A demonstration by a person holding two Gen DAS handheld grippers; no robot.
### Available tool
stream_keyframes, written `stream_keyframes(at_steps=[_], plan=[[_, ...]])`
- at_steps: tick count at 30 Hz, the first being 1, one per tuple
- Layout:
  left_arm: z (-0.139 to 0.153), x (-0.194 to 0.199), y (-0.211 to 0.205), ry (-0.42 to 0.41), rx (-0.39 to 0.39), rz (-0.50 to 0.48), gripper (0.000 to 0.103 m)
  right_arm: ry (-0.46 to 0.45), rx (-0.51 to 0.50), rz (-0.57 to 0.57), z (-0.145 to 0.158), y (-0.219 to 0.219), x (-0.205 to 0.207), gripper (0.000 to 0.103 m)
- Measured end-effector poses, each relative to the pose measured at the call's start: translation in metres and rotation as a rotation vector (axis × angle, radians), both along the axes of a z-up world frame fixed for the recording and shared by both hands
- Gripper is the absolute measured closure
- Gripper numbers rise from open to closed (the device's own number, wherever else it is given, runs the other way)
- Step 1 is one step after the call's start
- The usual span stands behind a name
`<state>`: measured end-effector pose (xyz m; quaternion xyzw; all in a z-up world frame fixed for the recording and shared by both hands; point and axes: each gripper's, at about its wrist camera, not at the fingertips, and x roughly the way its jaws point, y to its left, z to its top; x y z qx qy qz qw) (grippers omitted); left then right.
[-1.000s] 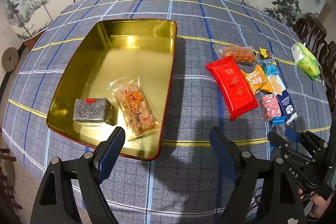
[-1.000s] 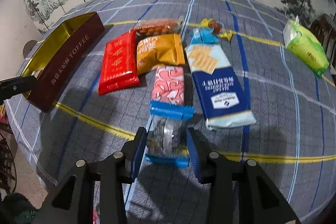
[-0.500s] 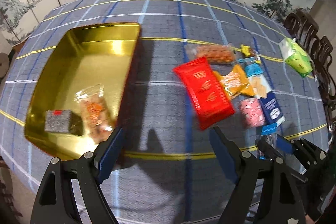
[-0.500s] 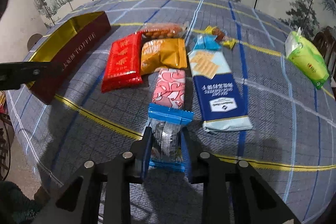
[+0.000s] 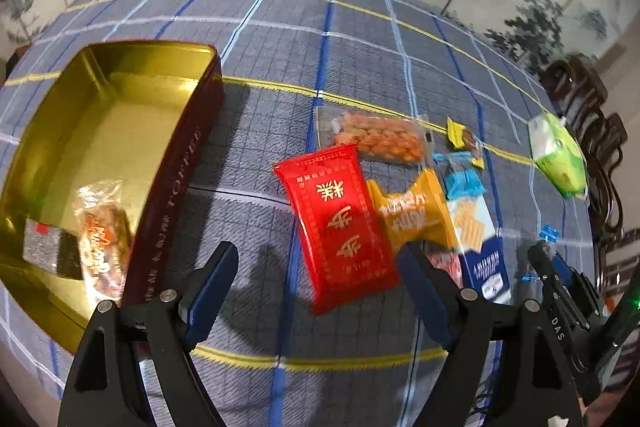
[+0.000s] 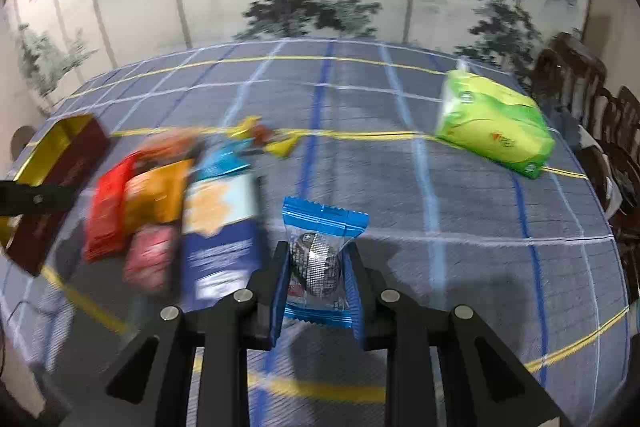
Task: Organize snacks
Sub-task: 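Grasp the blue-ended clear snack bag with the right gripper and lift it, then grasp the red snack packet with the left gripper while the right gripper holds the blue-ended bag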
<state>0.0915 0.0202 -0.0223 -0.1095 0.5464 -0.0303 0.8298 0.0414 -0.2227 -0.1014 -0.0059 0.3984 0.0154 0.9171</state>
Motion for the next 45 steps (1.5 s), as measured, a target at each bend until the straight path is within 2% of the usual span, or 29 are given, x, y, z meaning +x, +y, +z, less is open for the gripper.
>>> stream_keyframes(at_steps=[6,15,20,29,33,35,40,45], plan=[[-0.014,0.017,-0.004,0.048,-0.02,0.055,0.024,-0.027,-0.005,-0.055,-0.014,-0.025,0.024,0.077],[-0.029,0.033,-0.008,0.074,0.051,0.114,0.024,-0.005,0.06,-0.069,-0.025,-0.039,0.036,0.077],[-0.035,0.032,-0.009,0.078,0.141,0.107,0.026,0.004,0.078,-0.073,-0.027,-0.041,0.038,0.077],[-0.039,0.018,-0.005,0.1,0.121,0.095,0.025,0.007,0.065,-0.072,-0.028,-0.039,0.039,0.076],[-0.04,0.012,-0.013,0.094,0.163,0.066,0.025,0.008,0.06,-0.071,-0.028,-0.036,0.039,0.075],[-0.04,0.01,-0.015,0.092,0.183,0.053,0.029,0.008,0.06,-0.071,-0.028,-0.037,0.039,0.075],[-0.035,0.001,-0.01,0.088,0.211,0.029,0.059,0.008,0.06,-0.071,-0.028,-0.037,0.039,0.075],[-0.032,-0.004,-0.008,0.082,0.222,-0.013,0.061,0.008,0.059,-0.071,-0.028,-0.036,0.039,0.075]])
